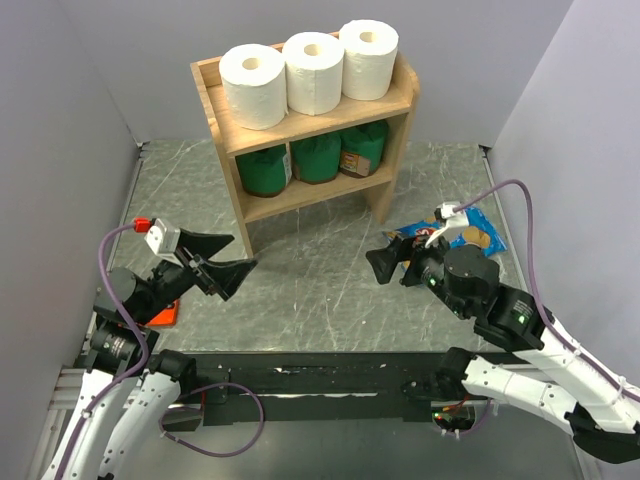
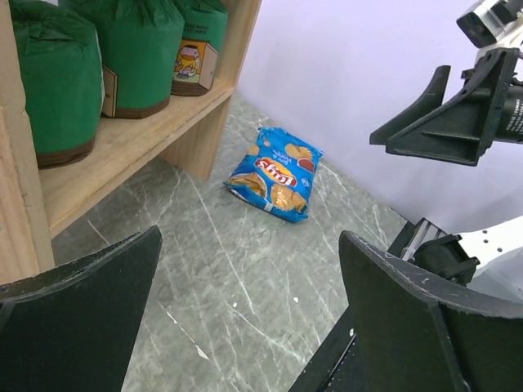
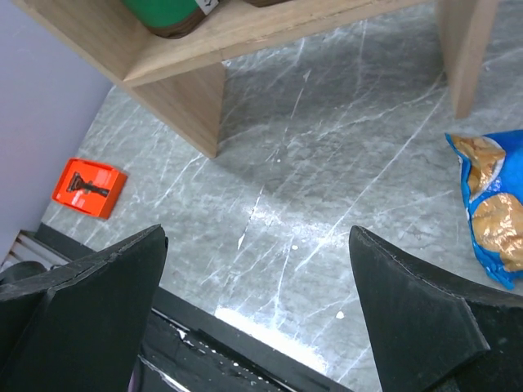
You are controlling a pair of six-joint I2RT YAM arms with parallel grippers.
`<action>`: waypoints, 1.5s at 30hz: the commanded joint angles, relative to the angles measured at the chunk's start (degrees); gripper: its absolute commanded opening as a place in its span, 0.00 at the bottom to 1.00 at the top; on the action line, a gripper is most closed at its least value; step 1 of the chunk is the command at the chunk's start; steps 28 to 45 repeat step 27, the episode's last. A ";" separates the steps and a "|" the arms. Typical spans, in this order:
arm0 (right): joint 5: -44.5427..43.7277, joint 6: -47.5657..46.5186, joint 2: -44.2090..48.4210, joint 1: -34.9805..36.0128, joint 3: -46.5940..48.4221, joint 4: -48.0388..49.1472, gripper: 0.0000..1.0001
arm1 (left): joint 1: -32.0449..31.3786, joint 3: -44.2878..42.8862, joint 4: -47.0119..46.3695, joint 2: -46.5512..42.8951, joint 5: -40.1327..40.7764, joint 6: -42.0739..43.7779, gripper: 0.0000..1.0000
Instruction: Place and organize the paper towels onto the shelf
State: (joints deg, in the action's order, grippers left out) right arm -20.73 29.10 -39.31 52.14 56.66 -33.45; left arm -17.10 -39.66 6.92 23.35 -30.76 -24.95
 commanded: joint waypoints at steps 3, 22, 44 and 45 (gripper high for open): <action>-1.68 0.17 1.26 0.16 -1.12 2.08 1.00 | -0.21 -0.25 0.64 -1.99 1.14 -0.72 0.96; 0.87 -0.10 0.37 0.16 -2.35 3.75 1.00 | -0.21 0.20 1.43 -2.44 3.34 0.08 0.96; 0.34 -0.10 -0.06 0.07 -2.00 3.57 1.00 | -0.21 0.11 1.52 -2.70 4.13 0.16 0.96; 0.34 -0.10 -0.06 0.07 -2.00 3.57 1.00 | -0.21 0.11 1.52 -2.70 4.13 0.16 0.96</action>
